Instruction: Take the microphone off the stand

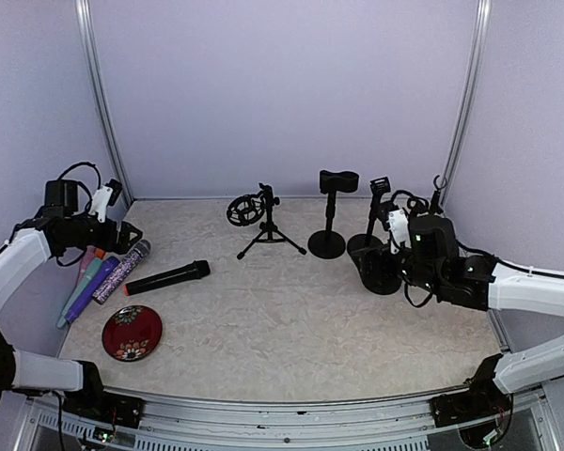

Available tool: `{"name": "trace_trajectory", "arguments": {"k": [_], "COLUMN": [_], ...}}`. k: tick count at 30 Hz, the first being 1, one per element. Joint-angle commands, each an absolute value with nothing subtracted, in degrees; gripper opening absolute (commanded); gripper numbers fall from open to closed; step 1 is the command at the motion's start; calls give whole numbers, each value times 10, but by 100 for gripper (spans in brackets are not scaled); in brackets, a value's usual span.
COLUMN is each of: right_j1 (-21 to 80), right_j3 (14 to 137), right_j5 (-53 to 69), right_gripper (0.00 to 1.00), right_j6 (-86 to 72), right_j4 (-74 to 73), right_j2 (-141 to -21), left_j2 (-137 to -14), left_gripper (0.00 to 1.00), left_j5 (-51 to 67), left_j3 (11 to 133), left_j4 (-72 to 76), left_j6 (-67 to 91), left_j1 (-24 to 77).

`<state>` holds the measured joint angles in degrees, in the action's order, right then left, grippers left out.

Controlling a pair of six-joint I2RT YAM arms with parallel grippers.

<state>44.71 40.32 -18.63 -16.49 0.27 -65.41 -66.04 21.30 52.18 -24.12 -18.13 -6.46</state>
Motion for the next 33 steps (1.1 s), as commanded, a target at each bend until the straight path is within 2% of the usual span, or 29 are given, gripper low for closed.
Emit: {"name": "trace_trajectory", "arguments": {"k": [1, 4, 7, 12, 16, 19, 23, 33], "right_j1": [400, 352, 333, 287, 235, 198, 172, 70], "right_j3": [333, 320, 312, 211, 194, 214, 198, 161], "right_j5": [-189, -182, -235, -274, -288, -298, -303, -235], "right_gripper": [100, 100, 100, 100, 100, 100, 100, 100], "right_j6": [-196, -197, -173, -101, -83, -84, -40, -23], "right_j4": [-37, -27, 6, 200, 254, 266, 384, 548], "right_j2": [-585, -589, -596, -572, -596, -637, -665, -790], "left_j2": [-663, -659, -667, -716, -739, -750, -784, -828], "left_gripper": [99, 99, 99, 99, 99, 99, 99, 99], "left_j5": [236, 246, 260, 277, 245, 233, 231, 186], "left_j3": [464, 400, 351, 317, 276, 229, 170, 179], "left_j4": [-130, -44, 34, 138, 242, 355, 536, 614], "left_j6": [-170, -165, -160, -140, -124, -113, -92, -18], "left_j1": [-67, -66, -64, -53, -40, -40, -48, -36]}}
